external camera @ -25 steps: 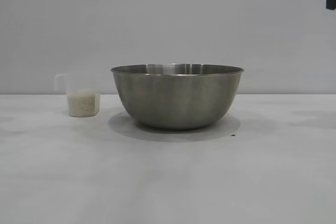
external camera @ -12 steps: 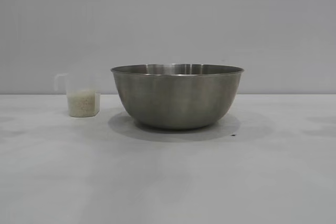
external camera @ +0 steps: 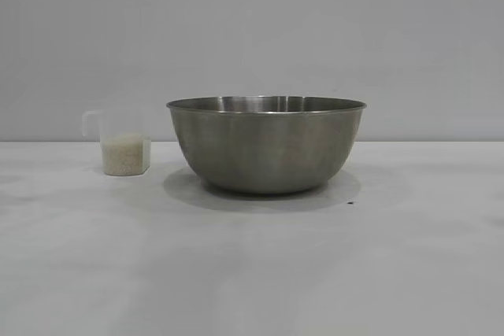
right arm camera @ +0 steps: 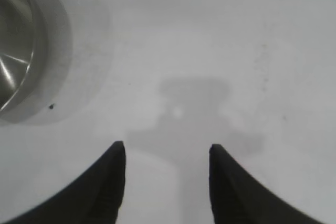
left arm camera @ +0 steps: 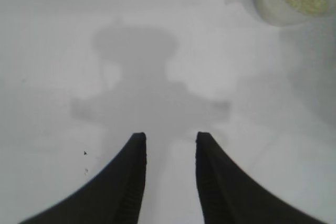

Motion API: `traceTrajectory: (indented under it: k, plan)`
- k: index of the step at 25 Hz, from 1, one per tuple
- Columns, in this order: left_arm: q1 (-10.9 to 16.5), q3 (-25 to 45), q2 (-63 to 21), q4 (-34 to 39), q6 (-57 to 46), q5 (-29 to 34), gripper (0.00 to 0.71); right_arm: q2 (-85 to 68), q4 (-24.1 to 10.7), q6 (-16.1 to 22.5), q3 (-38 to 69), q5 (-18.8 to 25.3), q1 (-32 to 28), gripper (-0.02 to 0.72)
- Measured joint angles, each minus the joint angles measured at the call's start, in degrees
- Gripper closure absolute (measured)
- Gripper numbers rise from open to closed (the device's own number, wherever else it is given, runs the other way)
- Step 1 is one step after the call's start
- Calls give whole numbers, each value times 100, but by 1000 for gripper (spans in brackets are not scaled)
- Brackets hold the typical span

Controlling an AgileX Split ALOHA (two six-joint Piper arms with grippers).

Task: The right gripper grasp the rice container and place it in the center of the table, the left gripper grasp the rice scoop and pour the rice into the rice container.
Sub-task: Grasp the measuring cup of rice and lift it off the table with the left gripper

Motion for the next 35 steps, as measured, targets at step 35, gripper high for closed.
traceTrajectory:
  k: [35]
  plan:
    - [0, 0, 0, 0, 0, 0, 477, -6438, 0, -427, 2979, 652, 0, 388]
